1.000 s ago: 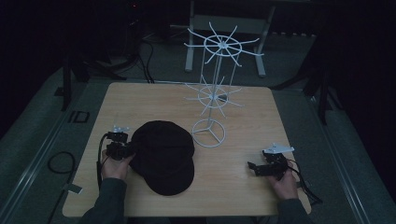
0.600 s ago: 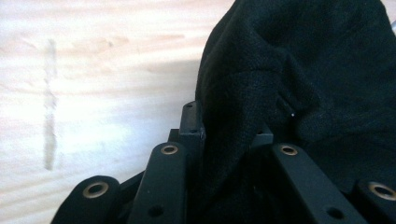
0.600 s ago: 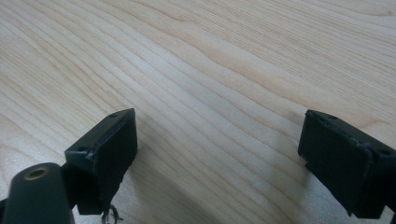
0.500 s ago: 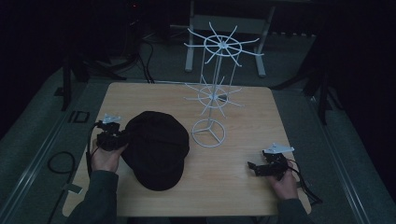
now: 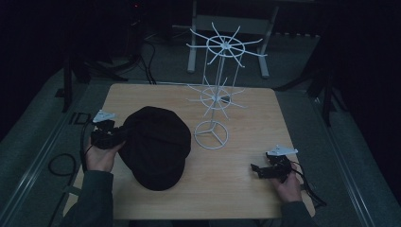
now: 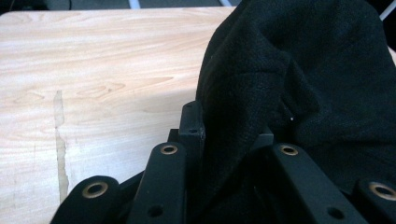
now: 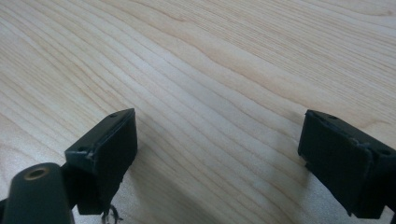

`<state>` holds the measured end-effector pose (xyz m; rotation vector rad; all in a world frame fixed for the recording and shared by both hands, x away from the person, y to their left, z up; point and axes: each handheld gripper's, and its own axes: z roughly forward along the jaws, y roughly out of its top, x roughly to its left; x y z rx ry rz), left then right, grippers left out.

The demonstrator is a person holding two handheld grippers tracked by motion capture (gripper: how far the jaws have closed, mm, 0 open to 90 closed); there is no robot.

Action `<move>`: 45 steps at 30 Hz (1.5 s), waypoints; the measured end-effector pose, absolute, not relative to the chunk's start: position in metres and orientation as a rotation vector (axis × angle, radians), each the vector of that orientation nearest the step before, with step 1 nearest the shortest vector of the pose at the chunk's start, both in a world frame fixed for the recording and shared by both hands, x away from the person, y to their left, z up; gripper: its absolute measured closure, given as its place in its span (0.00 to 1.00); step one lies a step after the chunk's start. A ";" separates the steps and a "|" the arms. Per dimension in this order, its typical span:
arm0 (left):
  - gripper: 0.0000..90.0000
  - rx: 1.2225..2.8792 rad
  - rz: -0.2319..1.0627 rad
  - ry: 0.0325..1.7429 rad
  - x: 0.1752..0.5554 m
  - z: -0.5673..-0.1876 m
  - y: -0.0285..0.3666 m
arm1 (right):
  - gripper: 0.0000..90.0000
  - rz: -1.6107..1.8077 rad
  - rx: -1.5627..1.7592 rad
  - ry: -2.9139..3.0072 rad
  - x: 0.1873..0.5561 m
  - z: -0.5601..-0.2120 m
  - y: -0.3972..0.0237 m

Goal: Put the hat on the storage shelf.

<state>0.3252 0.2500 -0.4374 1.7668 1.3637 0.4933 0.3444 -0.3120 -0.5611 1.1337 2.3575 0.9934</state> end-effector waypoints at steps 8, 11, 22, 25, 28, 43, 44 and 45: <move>0.84 1.745 0.475 1.306 0.325 -0.423 0.255 | 0.13 0.993 1.135 2.357 0.344 -0.561 -0.312; 0.84 1.739 0.471 1.283 0.325 -0.417 0.256 | 0.13 0.993 1.133 2.357 0.345 -0.561 -0.312; 0.84 1.725 0.451 1.230 0.325 -0.399 0.261 | 0.13 0.994 1.131 2.357 0.345 -0.561 -0.312; 0.84 1.727 0.441 1.211 0.326 -0.396 0.262 | 0.13 0.994 1.131 2.357 0.345 -0.561 -0.312; 0.84 1.725 0.430 1.193 0.327 -0.394 0.263 | 0.13 0.994 1.132 2.357 0.345 -0.561 -0.312; 0.84 1.712 0.414 1.120 0.328 -0.377 0.262 | 0.13 0.994 1.131 2.356 0.345 -0.561 -0.312; 0.84 1.710 0.412 1.115 0.328 -0.376 0.262 | 0.13 0.994 1.131 2.356 0.345 -0.561 -0.312; 0.84 1.704 0.410 1.112 0.329 -0.374 0.262 | 0.13 0.994 1.131 2.356 0.345 -0.561 -0.312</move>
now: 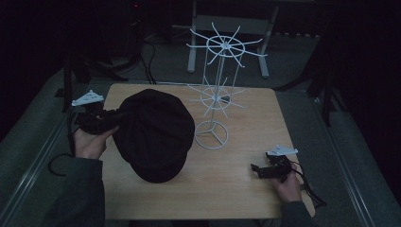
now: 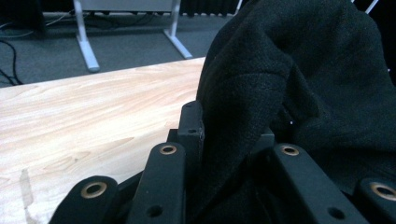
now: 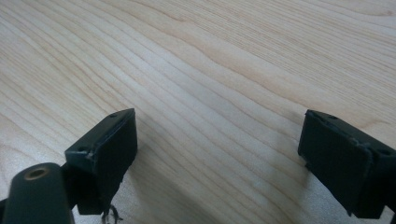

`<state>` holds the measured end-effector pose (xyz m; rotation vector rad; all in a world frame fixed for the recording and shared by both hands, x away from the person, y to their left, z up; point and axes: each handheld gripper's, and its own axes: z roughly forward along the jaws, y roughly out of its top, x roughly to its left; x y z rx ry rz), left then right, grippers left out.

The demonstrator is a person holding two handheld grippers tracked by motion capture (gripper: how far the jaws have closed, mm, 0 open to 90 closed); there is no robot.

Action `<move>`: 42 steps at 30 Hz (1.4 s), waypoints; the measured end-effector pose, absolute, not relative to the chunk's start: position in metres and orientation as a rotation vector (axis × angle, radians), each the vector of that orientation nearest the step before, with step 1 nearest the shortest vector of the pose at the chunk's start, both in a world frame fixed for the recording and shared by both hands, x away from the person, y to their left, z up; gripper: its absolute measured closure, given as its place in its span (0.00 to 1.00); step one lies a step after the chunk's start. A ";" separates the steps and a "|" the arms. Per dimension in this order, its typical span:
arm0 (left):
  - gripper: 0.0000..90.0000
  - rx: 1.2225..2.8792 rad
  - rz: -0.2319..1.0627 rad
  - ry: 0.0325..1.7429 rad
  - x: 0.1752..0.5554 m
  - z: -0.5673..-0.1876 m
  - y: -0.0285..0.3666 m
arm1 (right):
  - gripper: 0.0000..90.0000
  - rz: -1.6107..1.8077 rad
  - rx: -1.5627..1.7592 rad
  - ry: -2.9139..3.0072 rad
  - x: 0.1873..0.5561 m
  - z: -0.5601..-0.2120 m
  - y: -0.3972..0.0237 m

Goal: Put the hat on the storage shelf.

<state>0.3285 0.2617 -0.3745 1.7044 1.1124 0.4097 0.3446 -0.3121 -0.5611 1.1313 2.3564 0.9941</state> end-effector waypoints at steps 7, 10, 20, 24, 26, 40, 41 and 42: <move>0.84 1.691 0.405 1.086 0.329 -0.366 0.261 | 0.13 0.995 1.133 2.356 0.345 -0.561 -0.312; 0.84 1.689 0.402 1.078 0.329 -0.362 0.260 | 0.13 0.993 1.132 2.356 0.345 -0.561 -0.312; 0.84 1.671 0.399 1.046 0.330 -0.350 0.259 | 0.13 0.994 1.131 2.357 0.345 -0.561 -0.312; 0.84 1.671 0.397 1.032 0.330 -0.346 0.259 | 0.13 0.993 1.131 2.357 0.345 -0.561 -0.312; 0.84 1.671 0.398 1.023 0.330 -0.343 0.258 | 0.13 0.993 1.132 2.357 0.345 -0.561 -0.312; 0.84 1.651 0.360 0.976 0.330 -0.332 0.254 | 0.13 0.993 1.131 2.357 0.345 -0.561 -0.312; 0.84 1.651 0.358 0.971 0.330 -0.331 0.254 | 0.13 0.993 1.132 2.357 0.345 -0.561 -0.312; 0.84 1.650 0.354 0.969 0.330 -0.330 0.254 | 0.13 0.993 1.131 2.357 0.345 -0.561 -0.312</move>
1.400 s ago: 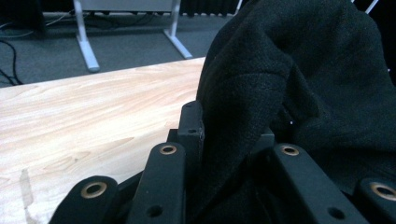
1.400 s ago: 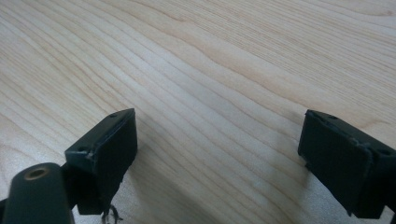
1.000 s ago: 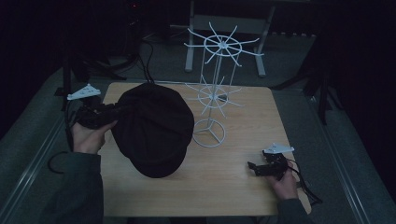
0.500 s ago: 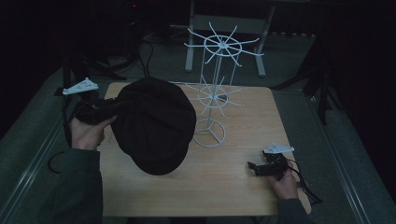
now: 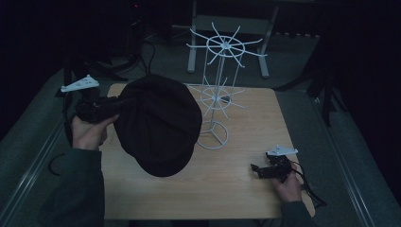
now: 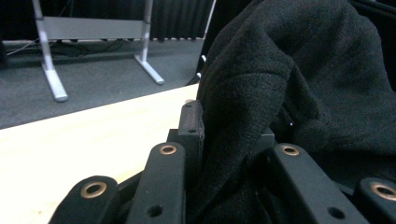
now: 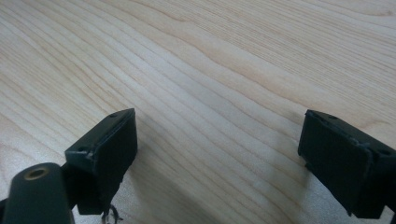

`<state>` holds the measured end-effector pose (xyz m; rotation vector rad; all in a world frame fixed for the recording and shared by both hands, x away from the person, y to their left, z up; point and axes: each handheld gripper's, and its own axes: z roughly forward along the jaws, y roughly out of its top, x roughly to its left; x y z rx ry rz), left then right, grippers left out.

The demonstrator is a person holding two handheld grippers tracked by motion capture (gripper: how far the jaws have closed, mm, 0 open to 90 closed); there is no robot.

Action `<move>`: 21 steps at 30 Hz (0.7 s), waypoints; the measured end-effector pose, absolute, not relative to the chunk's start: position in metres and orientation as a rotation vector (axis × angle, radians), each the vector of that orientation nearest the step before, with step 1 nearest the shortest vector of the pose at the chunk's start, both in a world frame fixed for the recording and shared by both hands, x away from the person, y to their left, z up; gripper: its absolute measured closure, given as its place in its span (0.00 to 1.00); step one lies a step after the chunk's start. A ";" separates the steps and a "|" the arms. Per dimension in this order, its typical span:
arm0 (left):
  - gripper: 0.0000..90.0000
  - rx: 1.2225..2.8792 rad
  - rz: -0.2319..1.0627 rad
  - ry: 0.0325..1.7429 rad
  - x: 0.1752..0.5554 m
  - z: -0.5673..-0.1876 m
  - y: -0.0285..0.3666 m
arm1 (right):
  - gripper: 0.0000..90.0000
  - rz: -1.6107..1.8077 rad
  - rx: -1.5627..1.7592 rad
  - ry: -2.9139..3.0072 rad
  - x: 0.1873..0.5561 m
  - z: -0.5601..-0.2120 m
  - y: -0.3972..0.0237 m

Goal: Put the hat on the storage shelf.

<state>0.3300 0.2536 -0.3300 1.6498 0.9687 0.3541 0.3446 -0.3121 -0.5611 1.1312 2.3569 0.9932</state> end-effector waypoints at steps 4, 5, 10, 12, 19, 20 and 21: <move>0.84 1.631 0.339 0.959 0.331 -0.326 0.254 | 0.13 0.993 1.131 2.357 0.345 -0.561 -0.312; 0.84 1.626 0.336 0.956 0.331 -0.325 0.254 | 0.13 0.993 1.132 2.357 0.345 -0.561 -0.312; 0.84 1.619 0.334 0.938 0.330 -0.318 0.253 | 0.13 0.993 1.132 2.357 0.345 -0.561 -0.312; 0.84 1.621 0.338 0.932 0.330 -0.315 0.253 | 0.13 0.993 1.131 2.357 0.345 -0.561 -0.312; 0.84 1.621 0.336 0.906 0.330 -0.307 0.250 | 0.13 0.993 1.131 2.357 0.345 -0.561 -0.312; 0.84 1.620 0.333 0.903 0.330 -0.306 0.250 | 0.13 0.993 1.133 2.357 0.345 -0.561 -0.312; 0.84 1.620 0.333 0.899 0.330 -0.305 0.250 | 0.13 0.994 1.130 2.357 0.345 -0.561 -0.312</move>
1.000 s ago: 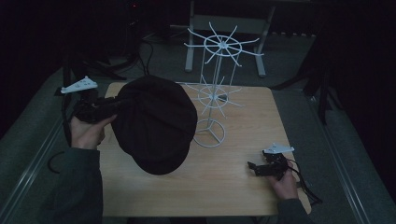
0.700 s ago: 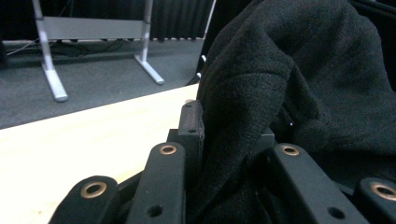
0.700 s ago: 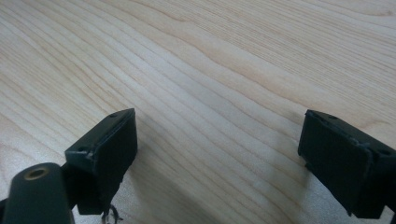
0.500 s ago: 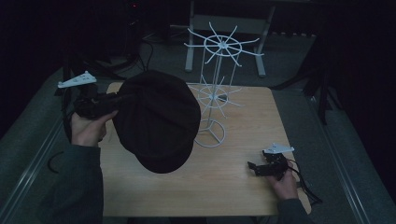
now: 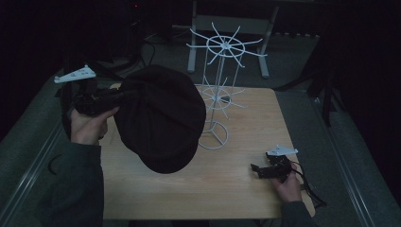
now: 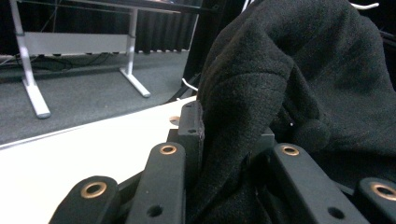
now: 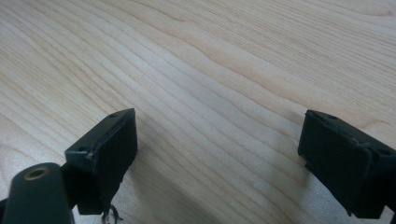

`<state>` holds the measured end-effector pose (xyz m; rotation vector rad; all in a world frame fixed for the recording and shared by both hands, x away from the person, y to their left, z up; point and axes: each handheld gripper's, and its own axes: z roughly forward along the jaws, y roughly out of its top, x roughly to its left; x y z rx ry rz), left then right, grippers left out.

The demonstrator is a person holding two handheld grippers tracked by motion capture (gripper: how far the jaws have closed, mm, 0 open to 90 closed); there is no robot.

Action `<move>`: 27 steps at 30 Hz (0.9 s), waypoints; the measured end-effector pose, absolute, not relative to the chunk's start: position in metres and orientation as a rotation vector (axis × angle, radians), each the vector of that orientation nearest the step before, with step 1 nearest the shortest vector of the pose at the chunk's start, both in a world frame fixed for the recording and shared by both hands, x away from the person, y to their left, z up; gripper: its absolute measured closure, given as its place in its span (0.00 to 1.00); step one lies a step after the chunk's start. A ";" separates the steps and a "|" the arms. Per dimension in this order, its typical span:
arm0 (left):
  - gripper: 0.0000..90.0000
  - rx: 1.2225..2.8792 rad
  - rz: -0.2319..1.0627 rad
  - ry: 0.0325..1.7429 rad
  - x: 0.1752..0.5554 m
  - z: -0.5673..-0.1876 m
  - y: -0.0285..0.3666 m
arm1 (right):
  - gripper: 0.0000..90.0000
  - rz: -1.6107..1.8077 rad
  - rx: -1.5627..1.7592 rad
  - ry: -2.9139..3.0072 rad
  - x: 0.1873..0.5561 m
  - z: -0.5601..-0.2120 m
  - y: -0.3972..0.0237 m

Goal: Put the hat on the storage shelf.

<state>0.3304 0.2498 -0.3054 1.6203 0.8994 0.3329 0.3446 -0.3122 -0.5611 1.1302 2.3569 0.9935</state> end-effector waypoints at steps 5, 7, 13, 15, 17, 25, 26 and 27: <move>0.84 1.619 0.328 0.886 0.331 -0.302 0.248 | 0.13 0.993 1.132 2.357 0.345 -0.561 -0.312; 0.84 1.618 0.325 0.880 0.331 -0.301 0.248 | 0.13 0.993 1.132 2.357 0.345 -0.561 -0.312; 0.84 1.607 0.313 0.866 0.331 -0.299 0.247 | 0.13 0.993 1.132 2.357 0.345 -0.561 -0.312; 0.84 1.605 0.308 0.864 0.331 -0.298 0.248 | 0.13 0.993 1.133 2.357 0.345 -0.561 -0.312; 0.84 1.606 0.309 0.860 0.331 -0.297 0.248 | 0.13 0.993 1.132 2.357 0.345 -0.561 -0.312; 0.84 1.603 0.299 0.834 0.332 -0.290 0.245 | 0.13 0.992 1.133 2.358 0.344 -0.561 -0.312; 0.84 1.600 0.296 0.831 0.332 -0.290 0.244 | 0.13 0.992 1.132 2.358 0.345 -0.561 -0.312; 0.84 1.602 0.295 0.827 0.332 -0.289 0.244 | 0.13 0.993 1.133 2.358 0.344 -0.561 -0.312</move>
